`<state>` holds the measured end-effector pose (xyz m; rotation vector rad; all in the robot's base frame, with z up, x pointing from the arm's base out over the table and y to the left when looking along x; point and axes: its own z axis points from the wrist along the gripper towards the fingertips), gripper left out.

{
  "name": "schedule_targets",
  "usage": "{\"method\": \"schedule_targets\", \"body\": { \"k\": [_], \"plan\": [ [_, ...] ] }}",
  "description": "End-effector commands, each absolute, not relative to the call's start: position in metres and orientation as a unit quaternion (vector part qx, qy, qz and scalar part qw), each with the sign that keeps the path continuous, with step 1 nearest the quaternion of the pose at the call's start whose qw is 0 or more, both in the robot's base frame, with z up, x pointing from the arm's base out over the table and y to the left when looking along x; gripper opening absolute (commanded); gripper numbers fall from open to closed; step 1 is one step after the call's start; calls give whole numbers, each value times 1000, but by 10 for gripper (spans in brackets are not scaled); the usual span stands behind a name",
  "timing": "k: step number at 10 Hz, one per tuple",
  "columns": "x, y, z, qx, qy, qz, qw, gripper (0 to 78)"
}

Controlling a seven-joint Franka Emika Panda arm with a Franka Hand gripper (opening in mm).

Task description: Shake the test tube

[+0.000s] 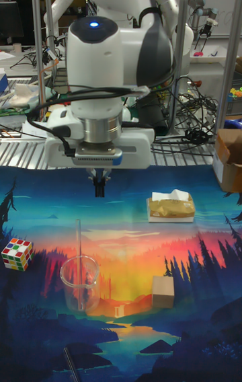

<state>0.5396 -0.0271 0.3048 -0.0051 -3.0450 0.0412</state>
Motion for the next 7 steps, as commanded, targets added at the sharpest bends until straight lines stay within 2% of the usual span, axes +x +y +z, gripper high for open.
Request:
{"method": "schedule_targets", "body": {
  "k": [1,7],
  "plan": [
    [546,-41,306,9,-999,18,46,0],
    [554,-50,308,12,-999,21,46,0]
  ]
}}
